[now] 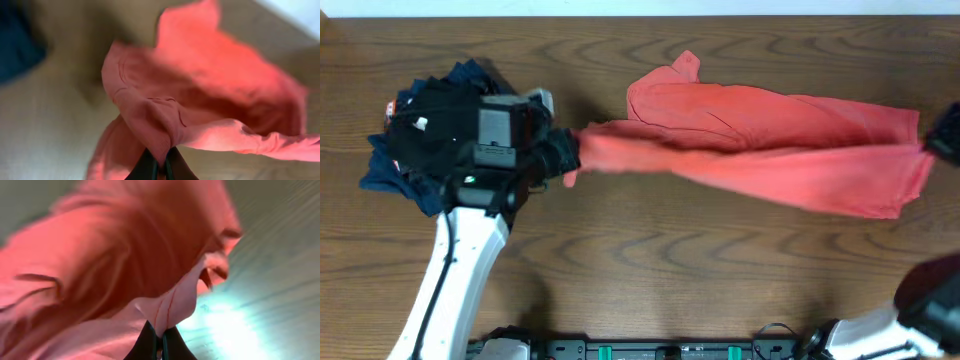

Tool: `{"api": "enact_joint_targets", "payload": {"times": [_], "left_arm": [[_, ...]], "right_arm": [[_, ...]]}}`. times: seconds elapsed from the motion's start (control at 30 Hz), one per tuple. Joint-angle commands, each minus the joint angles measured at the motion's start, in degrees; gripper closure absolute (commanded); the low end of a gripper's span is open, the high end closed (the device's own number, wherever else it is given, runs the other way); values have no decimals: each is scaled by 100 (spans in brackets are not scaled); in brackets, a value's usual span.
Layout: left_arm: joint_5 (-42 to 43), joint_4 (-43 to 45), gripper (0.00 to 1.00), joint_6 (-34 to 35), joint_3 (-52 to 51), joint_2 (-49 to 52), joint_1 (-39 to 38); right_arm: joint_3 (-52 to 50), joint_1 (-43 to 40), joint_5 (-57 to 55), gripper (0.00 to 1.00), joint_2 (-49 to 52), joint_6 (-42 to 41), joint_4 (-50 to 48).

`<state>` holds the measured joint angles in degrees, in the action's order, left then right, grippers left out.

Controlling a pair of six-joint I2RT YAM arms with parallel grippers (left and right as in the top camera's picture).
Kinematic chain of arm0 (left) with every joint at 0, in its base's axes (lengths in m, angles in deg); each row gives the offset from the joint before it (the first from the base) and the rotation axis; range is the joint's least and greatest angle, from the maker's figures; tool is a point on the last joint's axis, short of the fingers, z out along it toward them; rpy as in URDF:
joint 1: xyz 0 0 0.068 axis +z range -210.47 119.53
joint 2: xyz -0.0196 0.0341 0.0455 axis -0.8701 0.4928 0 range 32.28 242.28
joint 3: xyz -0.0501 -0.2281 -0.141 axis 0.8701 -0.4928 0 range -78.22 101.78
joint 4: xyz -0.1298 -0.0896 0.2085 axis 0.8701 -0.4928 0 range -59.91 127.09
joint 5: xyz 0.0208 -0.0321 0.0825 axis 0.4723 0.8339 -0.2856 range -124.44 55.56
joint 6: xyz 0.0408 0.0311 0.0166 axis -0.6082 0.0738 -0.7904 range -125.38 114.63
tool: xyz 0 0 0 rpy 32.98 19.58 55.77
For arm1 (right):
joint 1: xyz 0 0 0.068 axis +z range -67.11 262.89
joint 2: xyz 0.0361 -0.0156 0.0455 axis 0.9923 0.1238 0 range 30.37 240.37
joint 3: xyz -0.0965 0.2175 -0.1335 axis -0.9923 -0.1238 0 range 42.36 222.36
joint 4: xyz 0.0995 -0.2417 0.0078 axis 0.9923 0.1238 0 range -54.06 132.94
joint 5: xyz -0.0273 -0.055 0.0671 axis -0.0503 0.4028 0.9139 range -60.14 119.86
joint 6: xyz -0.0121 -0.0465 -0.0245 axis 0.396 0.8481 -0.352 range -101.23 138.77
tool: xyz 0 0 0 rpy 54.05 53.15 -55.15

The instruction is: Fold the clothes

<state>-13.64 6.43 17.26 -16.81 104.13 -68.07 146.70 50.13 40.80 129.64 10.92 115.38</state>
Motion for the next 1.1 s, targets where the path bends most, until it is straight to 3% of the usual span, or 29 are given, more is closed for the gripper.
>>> {"api": "enact_joint_targets", "payload": {"times": [0.0, 0.23, 0.63, 1.07], "left_arm": [[-83, -31, 94, -203, 348, -275, 61], [52, -22, 94, 179, 522, -874, 286], [1482, 933, 94, 573, 807, -1768, 734], [1445, 297, 94, -601, 2026, -2076, 761]], "right_arm": [[184, -146, -98, 99, -448, 175, 166], [186, -553, -98, 99, -1255, 177, 138], [911, -610, 903, 99, -1722, 538, 76], [2371, -719, 426, 99, -2249, 271, 90]]}}
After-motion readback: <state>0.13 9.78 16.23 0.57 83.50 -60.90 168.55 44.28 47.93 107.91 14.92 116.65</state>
